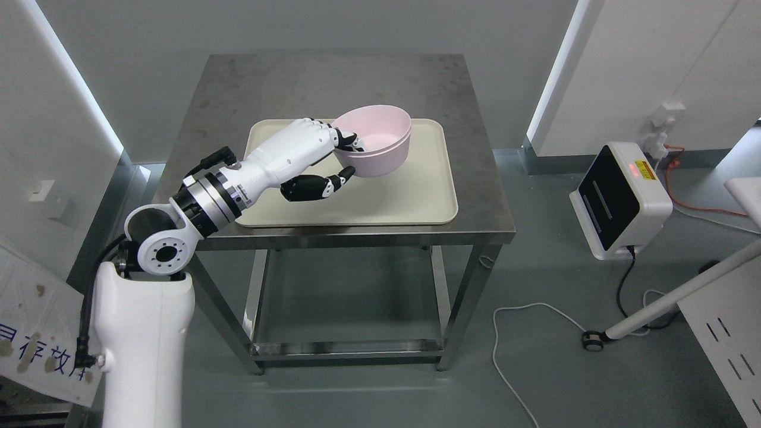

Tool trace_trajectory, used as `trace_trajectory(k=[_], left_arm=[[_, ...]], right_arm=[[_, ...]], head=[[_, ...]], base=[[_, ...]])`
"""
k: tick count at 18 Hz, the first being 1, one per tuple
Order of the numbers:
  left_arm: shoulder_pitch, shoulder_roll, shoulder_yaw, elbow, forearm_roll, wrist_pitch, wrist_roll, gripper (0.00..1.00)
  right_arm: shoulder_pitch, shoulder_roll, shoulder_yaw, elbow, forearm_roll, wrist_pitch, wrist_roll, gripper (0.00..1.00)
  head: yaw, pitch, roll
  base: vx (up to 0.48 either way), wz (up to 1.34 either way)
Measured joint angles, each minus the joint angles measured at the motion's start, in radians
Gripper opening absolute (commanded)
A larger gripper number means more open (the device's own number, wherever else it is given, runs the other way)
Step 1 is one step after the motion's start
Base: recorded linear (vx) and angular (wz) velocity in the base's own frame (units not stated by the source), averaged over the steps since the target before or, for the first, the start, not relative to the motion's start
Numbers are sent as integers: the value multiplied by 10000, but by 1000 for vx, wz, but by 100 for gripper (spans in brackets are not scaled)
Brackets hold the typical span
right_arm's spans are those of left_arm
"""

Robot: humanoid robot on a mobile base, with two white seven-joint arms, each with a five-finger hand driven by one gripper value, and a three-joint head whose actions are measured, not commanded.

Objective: Stack pink IKEA bowls on left shelf middle
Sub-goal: 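Hold the bowls while turning toward the blue bin rack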

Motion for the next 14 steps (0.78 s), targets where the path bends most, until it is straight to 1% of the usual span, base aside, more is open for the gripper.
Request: trace_trajectory(k=[14], left_arm=[[198, 0, 46, -155, 202, -167, 39, 6]], right_arm=[[0, 0, 0, 0, 0, 0, 0, 100]], head=[[0, 0, 0]], base=[[-234, -47]])
